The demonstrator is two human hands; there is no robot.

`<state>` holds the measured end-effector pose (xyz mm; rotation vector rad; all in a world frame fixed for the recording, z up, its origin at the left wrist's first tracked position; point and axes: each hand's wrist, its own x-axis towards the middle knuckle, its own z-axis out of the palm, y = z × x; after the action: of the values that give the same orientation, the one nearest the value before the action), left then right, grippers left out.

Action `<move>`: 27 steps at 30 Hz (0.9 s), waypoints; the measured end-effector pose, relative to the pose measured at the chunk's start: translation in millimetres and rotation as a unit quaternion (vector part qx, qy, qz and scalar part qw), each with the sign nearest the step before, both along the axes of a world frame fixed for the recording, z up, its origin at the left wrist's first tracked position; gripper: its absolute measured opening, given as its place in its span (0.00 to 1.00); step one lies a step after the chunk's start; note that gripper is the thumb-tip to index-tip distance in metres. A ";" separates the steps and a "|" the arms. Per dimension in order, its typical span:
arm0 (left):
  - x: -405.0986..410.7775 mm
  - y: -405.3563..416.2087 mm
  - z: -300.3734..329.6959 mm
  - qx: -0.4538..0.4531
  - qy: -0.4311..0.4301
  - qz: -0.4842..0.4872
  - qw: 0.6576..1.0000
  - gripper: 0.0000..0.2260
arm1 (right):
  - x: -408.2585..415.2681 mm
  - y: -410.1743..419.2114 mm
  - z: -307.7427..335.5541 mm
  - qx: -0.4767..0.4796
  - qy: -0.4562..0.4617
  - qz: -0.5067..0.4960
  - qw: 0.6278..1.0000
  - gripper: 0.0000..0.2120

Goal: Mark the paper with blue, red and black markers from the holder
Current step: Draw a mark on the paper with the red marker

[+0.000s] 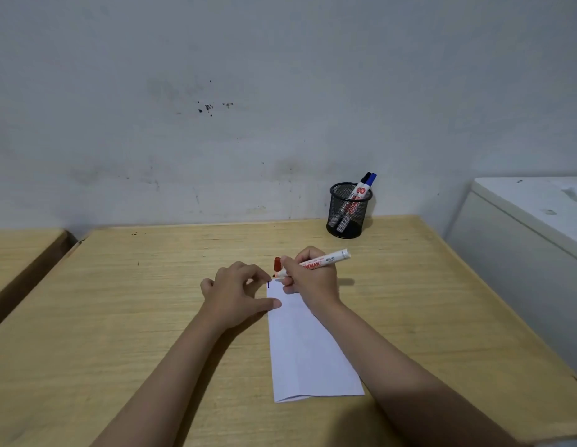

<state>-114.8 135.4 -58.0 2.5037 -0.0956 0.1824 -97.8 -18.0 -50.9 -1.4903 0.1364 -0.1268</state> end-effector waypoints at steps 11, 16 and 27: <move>4.4 5.4 1.0 0.048 0.003 0.006 0.999 0.20 | 9.3 2.7 1.7 -0.017 0.002 0.028 0.999 0.13; 5.5 5.9 1.2 0.019 0.017 0.005 1.000 0.18 | 9.1 3.1 -2.5 -0.022 -0.002 0.032 0.999 0.12; 6.0 5.9 2.5 -0.008 0.029 0.011 0.999 0.17 | 12.3 4.6 -7.2 -0.036 -0.013 0.035 0.999 0.12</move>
<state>-108.8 141.3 -55.5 2.4928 -0.0425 0.1195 -85.5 -13.4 -58.1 -1.5634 0.0586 -0.0958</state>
